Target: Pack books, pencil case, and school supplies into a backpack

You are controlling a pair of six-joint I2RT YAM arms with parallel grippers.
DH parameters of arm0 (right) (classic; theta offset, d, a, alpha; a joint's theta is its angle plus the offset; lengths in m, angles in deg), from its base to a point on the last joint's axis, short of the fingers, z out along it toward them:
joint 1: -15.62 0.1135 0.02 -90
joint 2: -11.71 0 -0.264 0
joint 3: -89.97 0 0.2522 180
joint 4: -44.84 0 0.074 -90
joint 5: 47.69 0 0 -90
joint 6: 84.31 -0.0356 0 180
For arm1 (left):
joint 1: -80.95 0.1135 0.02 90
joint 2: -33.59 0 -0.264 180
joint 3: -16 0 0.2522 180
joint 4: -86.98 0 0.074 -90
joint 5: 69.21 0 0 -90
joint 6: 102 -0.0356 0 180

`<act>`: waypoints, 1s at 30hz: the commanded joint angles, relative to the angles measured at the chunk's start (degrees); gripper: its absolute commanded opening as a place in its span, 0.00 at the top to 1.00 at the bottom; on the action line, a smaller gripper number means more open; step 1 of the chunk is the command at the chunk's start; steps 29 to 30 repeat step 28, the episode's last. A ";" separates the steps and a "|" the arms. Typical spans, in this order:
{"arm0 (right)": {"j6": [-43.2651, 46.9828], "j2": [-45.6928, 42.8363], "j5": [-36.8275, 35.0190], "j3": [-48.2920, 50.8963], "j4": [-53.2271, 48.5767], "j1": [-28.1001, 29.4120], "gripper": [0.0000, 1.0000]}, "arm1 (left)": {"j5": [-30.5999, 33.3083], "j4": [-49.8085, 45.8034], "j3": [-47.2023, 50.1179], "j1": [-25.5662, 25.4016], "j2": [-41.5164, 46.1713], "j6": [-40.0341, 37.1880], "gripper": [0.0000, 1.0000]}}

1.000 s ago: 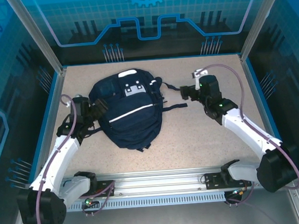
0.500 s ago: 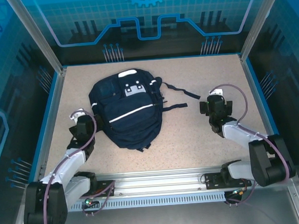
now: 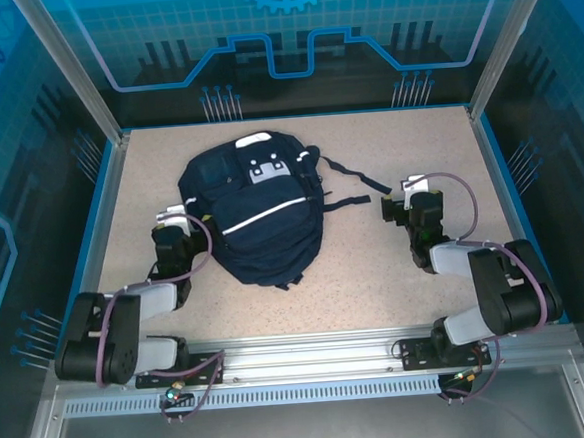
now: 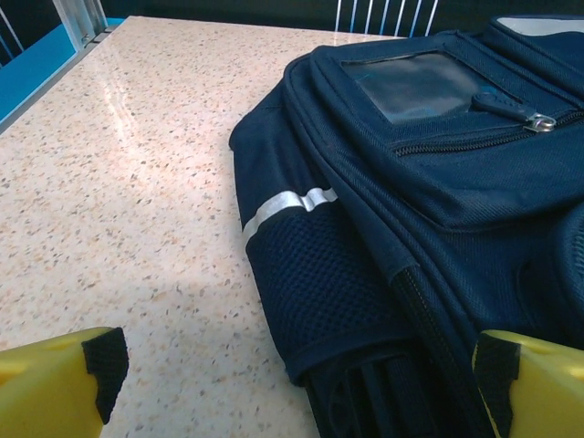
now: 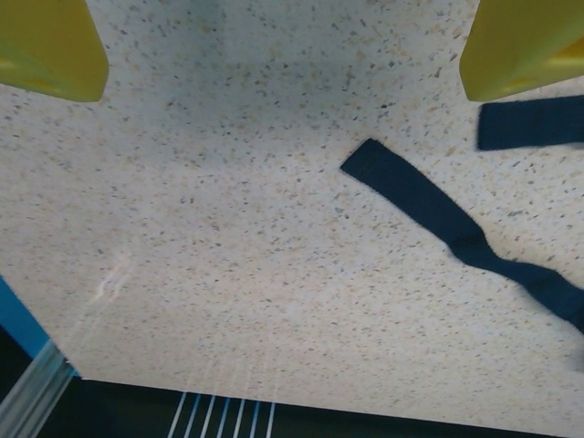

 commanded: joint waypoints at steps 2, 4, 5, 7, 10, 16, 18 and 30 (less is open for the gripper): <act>0.54 0.62 3.14 -0.42 3.81 -1.35 0.00 | -1.28 12.21 -2.54 0.04 -7.66 -1.93 0.01; 0.46 0.78 3.45 -0.91 3.09 -1.56 0.00 | -0.29 14.98 -2.95 0.04 -11.34 -1.64 0.01; 0.29 0.88 3.57 -1.26 2.48 -1.63 0.00 | 0.55 16.65 -3.20 0.08 -12.96 -1.98 0.01; 0.36 1.23 3.83 -2.01 1.54 -1.77 0.00 | 1.95 12.22 -4.24 0.04 -11.84 -0.83 0.01; 0.03 1.65 4.59 -3.01 -0.02 -2.18 0.00 | 2.61 9.51 -6.11 0.12 -12.09 -0.47 0.01; -0.01 1.65 4.79 -3.06 -0.20 -2.35 0.00 | 0.88 10.48 -5.80 0.15 -12.45 -1.19 0.01; -0.05 1.61 4.84 -3.01 -0.12 -2.30 0.00 | 1.00 10.54 -5.82 0.04 -12.45 -1.32 0.01; 0.03 1.52 5.10 -2.76 0.25 -2.37 0.00 | 0.78 10.13 -5.98 0.21 -12.47 -1.01 0.01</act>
